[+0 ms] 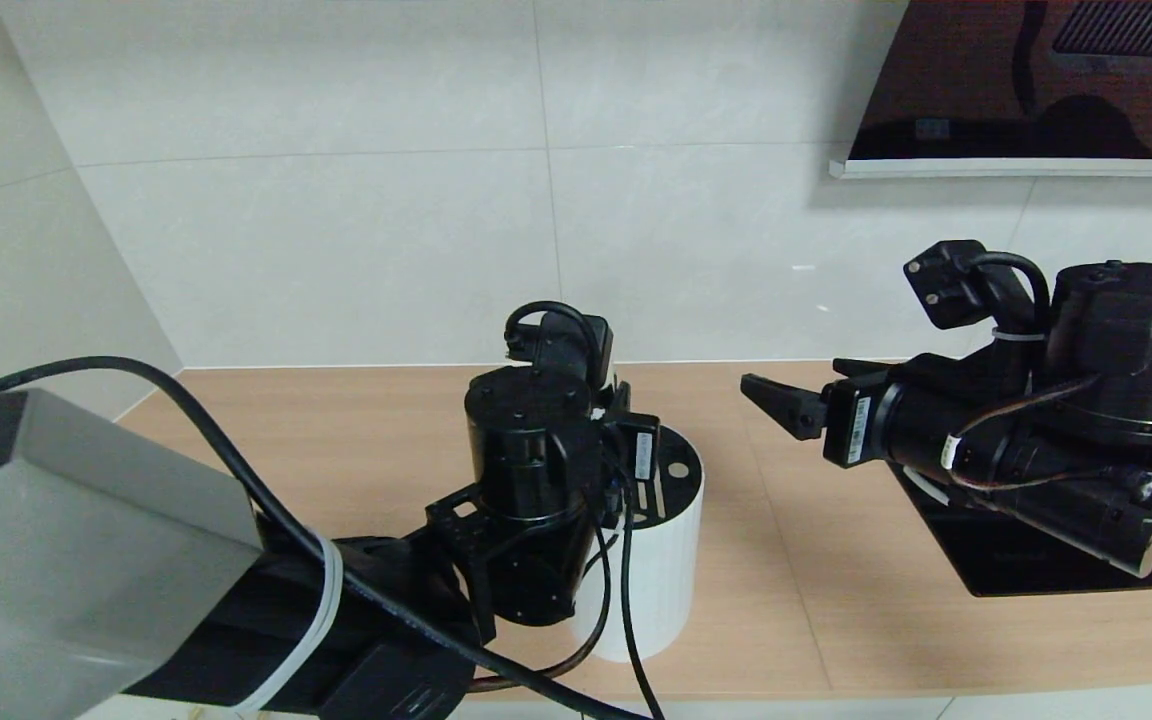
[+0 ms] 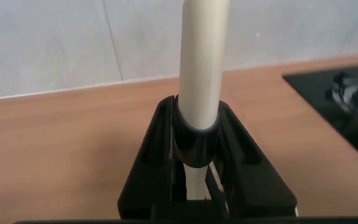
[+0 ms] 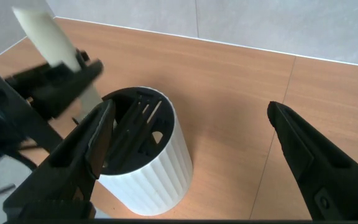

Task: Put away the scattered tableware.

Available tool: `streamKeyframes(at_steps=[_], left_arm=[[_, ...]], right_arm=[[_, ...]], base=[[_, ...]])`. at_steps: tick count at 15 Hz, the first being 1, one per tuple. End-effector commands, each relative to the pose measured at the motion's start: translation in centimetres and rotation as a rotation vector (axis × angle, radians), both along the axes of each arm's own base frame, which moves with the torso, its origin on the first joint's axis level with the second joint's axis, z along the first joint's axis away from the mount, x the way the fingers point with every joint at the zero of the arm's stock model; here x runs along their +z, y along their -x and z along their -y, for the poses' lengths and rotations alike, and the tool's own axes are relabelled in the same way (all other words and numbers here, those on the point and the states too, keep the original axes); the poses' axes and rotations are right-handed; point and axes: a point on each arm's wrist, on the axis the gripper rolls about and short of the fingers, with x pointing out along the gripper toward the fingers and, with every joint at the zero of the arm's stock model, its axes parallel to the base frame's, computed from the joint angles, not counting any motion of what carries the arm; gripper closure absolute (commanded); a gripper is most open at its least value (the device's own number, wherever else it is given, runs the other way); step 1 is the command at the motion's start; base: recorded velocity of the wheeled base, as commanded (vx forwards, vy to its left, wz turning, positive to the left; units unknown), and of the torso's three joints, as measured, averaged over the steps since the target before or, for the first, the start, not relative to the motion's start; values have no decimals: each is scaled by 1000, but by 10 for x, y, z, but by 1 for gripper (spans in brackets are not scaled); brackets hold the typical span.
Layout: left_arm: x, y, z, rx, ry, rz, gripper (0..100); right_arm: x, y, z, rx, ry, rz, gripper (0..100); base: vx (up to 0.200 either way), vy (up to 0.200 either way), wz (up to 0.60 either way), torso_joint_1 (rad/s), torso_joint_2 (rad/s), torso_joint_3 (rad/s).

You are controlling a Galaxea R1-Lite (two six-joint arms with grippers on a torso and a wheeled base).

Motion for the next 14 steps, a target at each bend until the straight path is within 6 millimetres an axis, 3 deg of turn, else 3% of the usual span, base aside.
streamKeyframes(at_steps=[1,7,14], left_arm=[[-7,4,1,-9,-25,-23,100],[-20,5,2,-12,-65,-60,100],[-19,5,2,-11,-65,-60,100]], right_arm=[[-1,-1,-1,-2,3,-3,0],[-2,-1,-1,0,3,-4,0],[-2,-1,-1,0,4,-4,0]], base=[[0,0,0,0,0,0],[0,0,0,0,0,0],[0,0,0,0,0,0]])
